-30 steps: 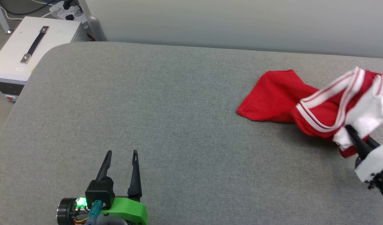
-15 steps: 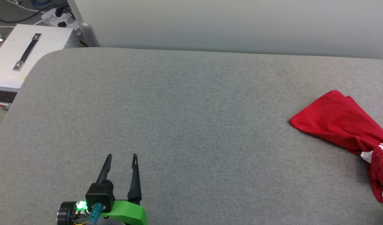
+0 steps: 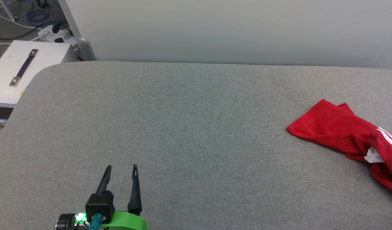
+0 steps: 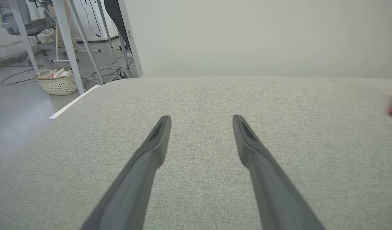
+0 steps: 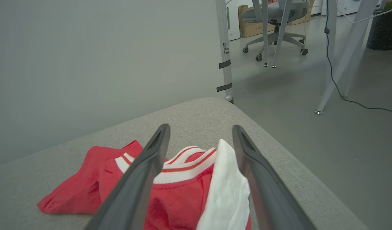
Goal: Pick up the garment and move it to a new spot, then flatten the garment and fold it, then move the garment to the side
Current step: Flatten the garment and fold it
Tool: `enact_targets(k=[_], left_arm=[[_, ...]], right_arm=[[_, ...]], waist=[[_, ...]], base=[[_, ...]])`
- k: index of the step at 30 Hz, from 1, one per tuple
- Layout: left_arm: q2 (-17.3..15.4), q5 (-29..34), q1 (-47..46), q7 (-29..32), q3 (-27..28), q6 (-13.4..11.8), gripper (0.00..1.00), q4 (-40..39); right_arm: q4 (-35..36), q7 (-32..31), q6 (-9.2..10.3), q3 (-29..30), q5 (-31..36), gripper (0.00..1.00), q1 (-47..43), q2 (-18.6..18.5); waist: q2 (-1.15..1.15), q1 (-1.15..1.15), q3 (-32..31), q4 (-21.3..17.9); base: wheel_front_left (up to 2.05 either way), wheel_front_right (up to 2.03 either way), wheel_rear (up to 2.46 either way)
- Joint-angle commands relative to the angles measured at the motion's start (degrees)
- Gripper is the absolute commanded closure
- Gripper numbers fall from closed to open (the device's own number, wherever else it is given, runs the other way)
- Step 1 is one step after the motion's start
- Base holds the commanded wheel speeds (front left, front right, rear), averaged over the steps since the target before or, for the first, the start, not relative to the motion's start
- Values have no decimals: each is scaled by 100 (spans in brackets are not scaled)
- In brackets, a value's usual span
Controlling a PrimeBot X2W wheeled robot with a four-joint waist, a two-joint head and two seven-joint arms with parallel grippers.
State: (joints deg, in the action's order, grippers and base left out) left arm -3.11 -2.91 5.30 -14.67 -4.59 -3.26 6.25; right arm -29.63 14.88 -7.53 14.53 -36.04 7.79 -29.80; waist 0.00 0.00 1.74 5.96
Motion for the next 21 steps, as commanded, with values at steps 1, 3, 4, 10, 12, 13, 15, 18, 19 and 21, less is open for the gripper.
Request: enact_targets(k=[1, 3, 4, 10, 12, 13, 15, 18, 19, 21], left_arm=[[24, 48, 59, -33, 26, 32, 0, -15], [24, 51, 71, -33, 33, 43, 0, -23], [24, 53, 76, -33, 34, 46, 0, -27], [24, 63, 79, -33, 32, 45, 0, -55], [24, 68, 69, -33, 41, 46, 0, -66], [24, 70, 61, -33, 45, 47, 0, -72], [24, 78, 34, -33, 44, 50, 0, -81], [24, 82, -20, -33, 26, 50, 0, -98], [24, 80, -41, -33, 17, 48, 0, -103], [24, 75, -85, -33, -9, 41, 0, -113]], right_arm=[[268, 8, 4, 130, 243, 0, -130, 119], [805, -149, 4, 315, 612, 0, -204, 210], [1141, -328, 4, 373, 794, 0, -240, 251], [2897, -1668, 4, 192, 1387, 0, -329, 124], [3298, -2225, 4, -34, 1368, 0, -340, -86], [3441, -2459, 4, -146, 1330, 0, -335, -204], [3648, -3004, 4, -415, 1150, 0, -319, -491], [3802, -3895, 4, -831, 706, 0, -283, -979], [3817, -4106, 4, -932, 591, 0, -258, -1119], [3779, -4609, 4, -1167, 316, 0, -209, -1406]], waist=[[0, 0, -35, -25], [0, 0, -46, -40], [0, 0, -47, -46], [0, 0, -17, -86], [0, 0, 11, -98], [0, 0, 29, -102], [0, 0, 74, -102], [0, 0, 168, -92], [0, 0, 199, -85], [0, 0, 278, -66]], base=[[0, 0, 0], [0, 0, 0], [0, 0, 0], [0, 0, 0], [0, 0, 0], [0, 0, 0], [0, 0, 0], [0, 0, 0], [0, 0, 0], [0, 0, 0]])
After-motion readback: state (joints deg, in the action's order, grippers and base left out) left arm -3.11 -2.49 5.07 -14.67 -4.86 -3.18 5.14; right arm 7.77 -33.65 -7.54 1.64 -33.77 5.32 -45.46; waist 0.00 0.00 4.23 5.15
